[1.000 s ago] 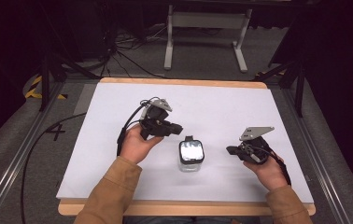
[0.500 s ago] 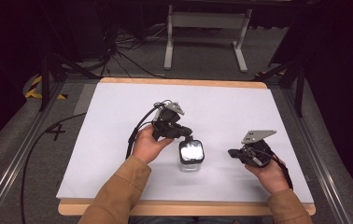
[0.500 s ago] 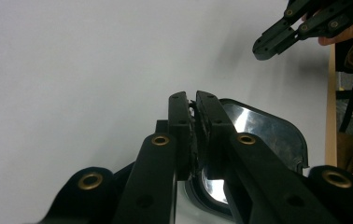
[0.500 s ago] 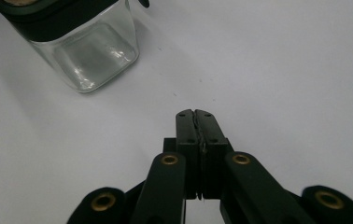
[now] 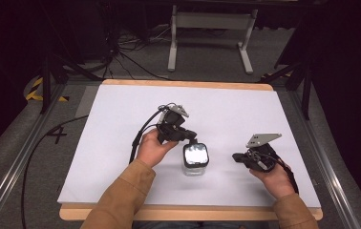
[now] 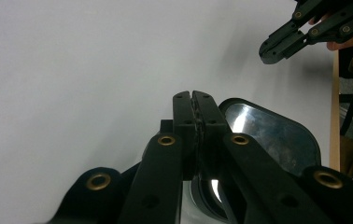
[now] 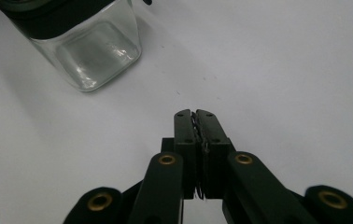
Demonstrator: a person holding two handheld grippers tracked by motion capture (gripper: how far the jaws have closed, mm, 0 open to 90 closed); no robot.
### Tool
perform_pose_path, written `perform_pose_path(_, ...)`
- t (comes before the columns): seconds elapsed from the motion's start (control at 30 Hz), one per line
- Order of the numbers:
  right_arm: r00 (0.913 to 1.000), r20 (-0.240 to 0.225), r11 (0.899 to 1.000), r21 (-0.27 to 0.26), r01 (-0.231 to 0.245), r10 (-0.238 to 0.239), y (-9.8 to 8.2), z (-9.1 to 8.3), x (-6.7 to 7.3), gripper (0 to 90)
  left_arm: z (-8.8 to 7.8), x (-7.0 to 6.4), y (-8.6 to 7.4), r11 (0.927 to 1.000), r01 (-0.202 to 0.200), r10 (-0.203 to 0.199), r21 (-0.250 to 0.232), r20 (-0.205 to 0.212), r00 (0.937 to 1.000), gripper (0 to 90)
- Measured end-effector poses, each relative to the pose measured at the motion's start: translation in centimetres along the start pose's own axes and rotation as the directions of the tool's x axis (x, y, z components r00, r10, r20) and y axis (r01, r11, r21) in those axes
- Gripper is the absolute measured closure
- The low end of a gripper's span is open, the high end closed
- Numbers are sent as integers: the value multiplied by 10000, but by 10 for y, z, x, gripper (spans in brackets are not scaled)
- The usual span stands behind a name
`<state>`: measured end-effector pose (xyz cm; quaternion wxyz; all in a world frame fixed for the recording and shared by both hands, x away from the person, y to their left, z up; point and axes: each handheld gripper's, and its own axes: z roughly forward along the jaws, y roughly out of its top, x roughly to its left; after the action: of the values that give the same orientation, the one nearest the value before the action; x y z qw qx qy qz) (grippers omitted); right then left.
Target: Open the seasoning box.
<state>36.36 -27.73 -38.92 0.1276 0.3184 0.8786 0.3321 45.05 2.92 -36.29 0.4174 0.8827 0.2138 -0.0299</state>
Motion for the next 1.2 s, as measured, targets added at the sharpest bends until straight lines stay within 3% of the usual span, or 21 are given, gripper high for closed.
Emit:
perform_pose_path(0.23, 9996, -90, 9997, -48, 257, -257, 5, 3, 7, 879, 1, 2, 0, 9998, 166, -165, -137, 101, 9998, 891)
perform_pose_path(0.43, 9972, -330, 9976, -206, 662, -669, 14, 5, 22, 890, 1, 2, -1, 9998, 191, -190, -102, 131, 9997, 892)
perform_pose_path(0.73, 9893, -994, 9934, -535, 1017, -1067, 25, 8, 39, 894, 2, 4, -1, 9995, 252, -247, -207, 245, 9994, 893)
perform_pose_path(0.9, 9806, -1427, 9902, -586, 1268, -1340, 31, 13, 51, 894, 2, 4, -2, 9994, 282, -277, -207, 269, 9993, 892)
perform_pose_path(1.2, 9754, -1655, 9879, -780, 1342, -1455, 35, 15, 57, 895, 2, 6, -2, 9991, 338, -328, -256, 370, 9988, 892)
